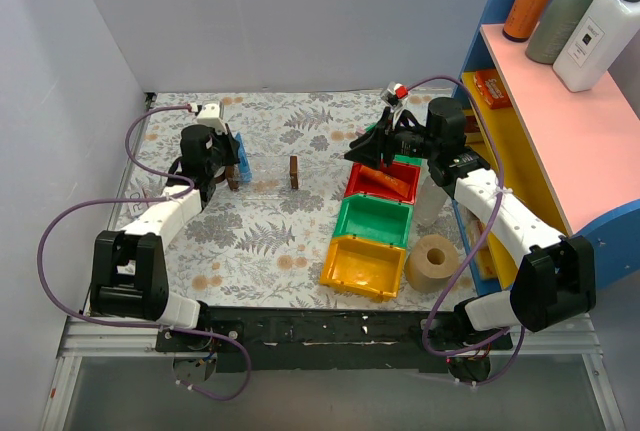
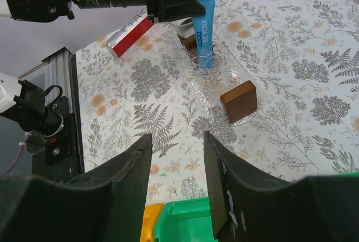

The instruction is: Prepare toiletry sets of a toothbrush and toothpaste on the tray

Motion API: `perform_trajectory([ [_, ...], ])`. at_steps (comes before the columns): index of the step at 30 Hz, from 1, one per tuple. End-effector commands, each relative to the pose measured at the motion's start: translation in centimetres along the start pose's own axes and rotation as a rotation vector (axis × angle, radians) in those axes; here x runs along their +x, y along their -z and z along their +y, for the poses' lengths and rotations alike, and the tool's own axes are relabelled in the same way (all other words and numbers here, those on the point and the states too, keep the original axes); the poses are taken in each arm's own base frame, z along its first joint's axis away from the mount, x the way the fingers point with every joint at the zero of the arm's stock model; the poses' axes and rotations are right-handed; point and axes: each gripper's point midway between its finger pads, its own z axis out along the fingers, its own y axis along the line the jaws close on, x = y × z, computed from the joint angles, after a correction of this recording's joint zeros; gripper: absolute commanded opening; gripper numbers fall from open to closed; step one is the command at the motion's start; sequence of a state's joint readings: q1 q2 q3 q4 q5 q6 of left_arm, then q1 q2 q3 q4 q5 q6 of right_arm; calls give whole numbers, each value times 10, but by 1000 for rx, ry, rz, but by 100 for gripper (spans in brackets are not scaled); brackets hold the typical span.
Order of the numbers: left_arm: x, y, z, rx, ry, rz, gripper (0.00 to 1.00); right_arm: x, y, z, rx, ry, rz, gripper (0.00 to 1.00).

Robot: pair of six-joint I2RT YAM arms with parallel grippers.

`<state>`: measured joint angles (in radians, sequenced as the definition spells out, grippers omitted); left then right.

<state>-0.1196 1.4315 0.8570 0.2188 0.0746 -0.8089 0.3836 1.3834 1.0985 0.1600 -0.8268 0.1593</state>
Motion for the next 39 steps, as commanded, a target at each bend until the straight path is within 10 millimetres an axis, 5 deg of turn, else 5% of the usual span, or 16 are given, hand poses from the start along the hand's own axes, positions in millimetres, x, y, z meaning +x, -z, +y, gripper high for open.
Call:
perform_trajectory([
  [1, -13, 2, 1, 7, -16, -55, 0, -11, -1, 2, -24, 36, -32, 50],
  [39, 5, 3, 6, 0, -51, -65, 0, -6, 1, 6, -38, 25, -33, 50],
])
